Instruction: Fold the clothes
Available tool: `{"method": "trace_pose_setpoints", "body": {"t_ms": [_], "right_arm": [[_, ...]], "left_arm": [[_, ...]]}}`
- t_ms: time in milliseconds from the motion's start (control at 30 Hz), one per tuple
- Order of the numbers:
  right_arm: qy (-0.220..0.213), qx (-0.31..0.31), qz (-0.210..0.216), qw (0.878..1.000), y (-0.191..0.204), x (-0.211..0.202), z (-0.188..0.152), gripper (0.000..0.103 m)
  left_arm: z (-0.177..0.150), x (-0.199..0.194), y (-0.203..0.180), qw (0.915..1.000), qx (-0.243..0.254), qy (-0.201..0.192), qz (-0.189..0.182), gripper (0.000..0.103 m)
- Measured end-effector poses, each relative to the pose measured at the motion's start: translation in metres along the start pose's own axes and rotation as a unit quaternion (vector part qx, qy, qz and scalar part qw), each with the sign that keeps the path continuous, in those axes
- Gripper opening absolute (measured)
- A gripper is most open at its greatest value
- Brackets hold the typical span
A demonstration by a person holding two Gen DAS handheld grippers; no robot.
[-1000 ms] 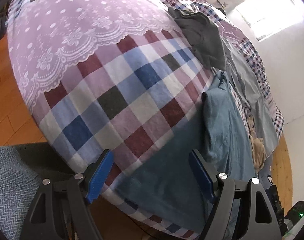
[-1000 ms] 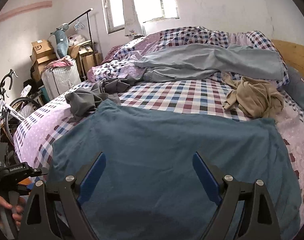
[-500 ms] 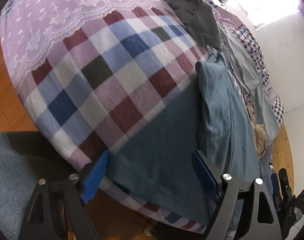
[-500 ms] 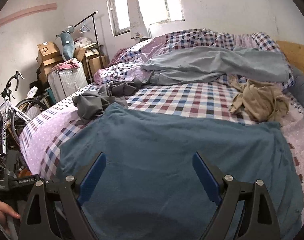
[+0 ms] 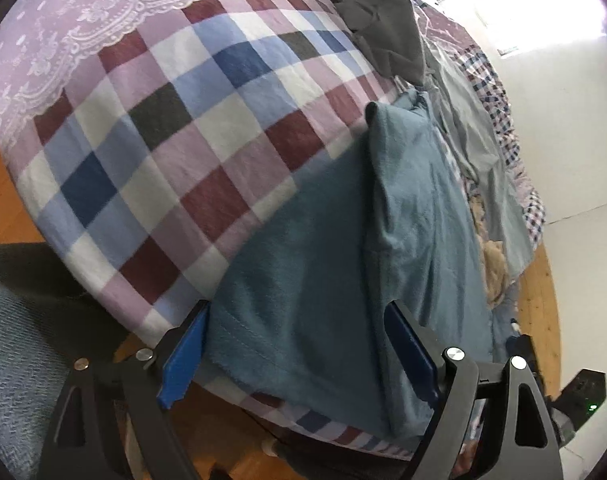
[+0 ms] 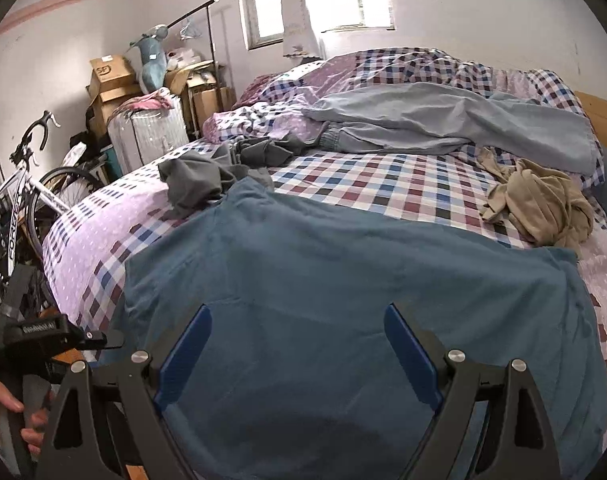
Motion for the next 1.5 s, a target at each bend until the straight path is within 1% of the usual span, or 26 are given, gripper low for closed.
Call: {"method": "trace_pose_setpoints", "body": {"t_ms": [100,200,367,400,500,600,667,700,767,800,867,900,967,1033,1100,1133,1200,1233,1300,1333,1400,1500], "right_arm": [[0.000,-0.014,0.018,1.000,0.009,0.002,-0.001,0.091],[-0.005,-0.039,0.031,0.999,0.022,0.002,-0.003,0.091],[-0.013,-0.087,0.029,0.996,0.042,0.005,-0.009,0.091],[-0.012,-0.088,0.028,0.996,0.043,0.006,-0.009,0.091],[-0.011,-0.086,0.027,0.996,0.044,0.009,-0.009,0.091],[-0.010,-0.071,0.011,0.997,0.038,0.012,-0.008,0.091],[-0.006,-0.059,0.009,0.998,0.033,0.013,-0.007,0.091],[-0.003,-0.053,0.010,0.999,0.031,0.014,-0.007,0.091],[0.006,-0.043,0.014,0.999,0.028,0.017,-0.007,0.091],[0.009,-0.041,0.014,0.999,0.027,0.018,-0.007,0.091],[0.007,-0.045,0.007,0.999,0.027,0.016,-0.007,0.091],[0.004,-0.049,0.003,0.999,0.028,0.015,-0.007,0.091],[0.000,-0.054,-0.002,0.999,0.029,0.013,-0.006,0.091],[-0.002,-0.054,-0.006,0.999,0.028,0.012,-0.005,0.091],[-0.003,-0.054,-0.009,0.998,0.028,0.012,-0.005,0.091],[-0.002,-0.055,-0.010,0.998,0.028,0.011,-0.004,0.091],[-0.002,-0.056,-0.011,0.998,0.028,0.011,-0.004,0.091],[0.001,-0.056,-0.012,0.998,0.028,0.011,-0.004,0.091],[0.003,-0.055,-0.011,0.998,0.028,0.012,-0.004,0.091],[0.004,-0.056,-0.010,0.998,0.029,0.012,-0.004,0.091],[0.004,-0.057,-0.009,0.998,0.029,0.012,-0.005,0.091],[0.008,-0.059,-0.007,0.998,0.031,0.012,-0.007,0.090]], "left_arm": [[-0.004,0.003,-0.007,0.9992,-0.002,0.015,-0.038,0.088],[-0.009,0.007,-0.015,0.9981,0.007,0.030,-0.053,0.088],[-0.021,0.017,-0.021,0.9943,0.002,0.063,-0.086,0.088],[-0.023,0.018,-0.022,0.9929,-0.003,0.070,-0.096,0.088],[-0.027,0.020,-0.024,0.9912,-0.004,0.078,-0.107,0.088],[-0.027,0.021,-0.024,0.9894,-0.011,0.082,-0.119,0.088],[-0.027,0.023,-0.024,0.9878,-0.019,0.087,-0.127,0.088],[-0.027,0.023,-0.023,0.9879,-0.021,0.088,-0.126,0.088],[-0.024,0.022,-0.023,0.9905,-0.019,0.078,-0.112,0.088],[-0.021,0.017,-0.023,0.9934,-0.013,0.062,-0.095,0.088],[-0.016,0.005,-0.019,0.9967,-0.008,0.027,-0.077,0.088],[-0.013,0.000,-0.018,0.9973,-0.010,0.014,-0.072,0.088],[-0.010,-0.006,-0.014,0.9976,-0.015,0.000,-0.068,0.088],[-0.008,-0.013,-0.010,0.9980,-0.016,-0.016,-0.060,0.086],[-0.006,-0.017,-0.008,0.9982,-0.017,-0.027,-0.050,0.078],[-0.005,-0.018,-0.007,0.9983,-0.018,-0.032,-0.046,0.076],[-0.004,-0.020,-0.003,0.9982,-0.025,-0.035,-0.042,0.068],[-0.004,-0.020,0.000,0.9981,-0.029,-0.035,-0.040,0.067],[-0.003,-0.021,0.004,0.9978,-0.036,-0.036,-0.041,0.057],[-0.003,-0.022,0.005,0.9976,-0.038,-0.039,-0.043,0.054],[-0.001,-0.022,0.003,0.9970,-0.039,-0.044,-0.050,0.045],[-0.001,-0.025,-0.004,0.9954,-0.032,-0.049,-0.076,0.045]]}}
Point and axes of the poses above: each gripper's, at about its wrist camera, not at the fingertips, and x roughly the way its jaws point, y to its left, z to its top, the point moved 2 cm from there along x, roughly the way its jaws point, and after that the axes turned 4 degrees about x, right-handed, at the moved point
